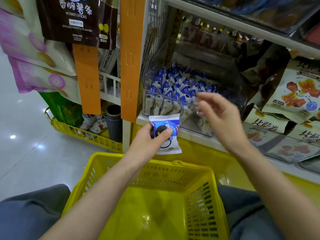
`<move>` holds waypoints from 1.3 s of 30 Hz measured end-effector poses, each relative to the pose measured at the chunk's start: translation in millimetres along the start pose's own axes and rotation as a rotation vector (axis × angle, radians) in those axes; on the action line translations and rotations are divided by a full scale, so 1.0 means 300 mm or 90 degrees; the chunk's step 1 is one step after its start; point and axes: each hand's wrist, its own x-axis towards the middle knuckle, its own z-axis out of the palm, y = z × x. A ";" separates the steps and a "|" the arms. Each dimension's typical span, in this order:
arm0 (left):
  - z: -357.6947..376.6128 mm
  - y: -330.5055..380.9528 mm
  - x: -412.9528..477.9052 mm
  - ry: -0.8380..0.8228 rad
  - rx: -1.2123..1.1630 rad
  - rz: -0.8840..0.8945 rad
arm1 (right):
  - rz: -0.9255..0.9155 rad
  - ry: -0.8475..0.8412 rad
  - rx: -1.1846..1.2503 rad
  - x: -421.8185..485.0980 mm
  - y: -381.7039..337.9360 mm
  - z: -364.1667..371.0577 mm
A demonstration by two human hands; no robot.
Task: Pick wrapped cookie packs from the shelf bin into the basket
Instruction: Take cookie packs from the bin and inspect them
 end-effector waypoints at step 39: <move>0.013 0.038 -0.016 -0.140 -0.321 -0.091 | 0.112 -0.245 0.182 -0.008 -0.099 -0.007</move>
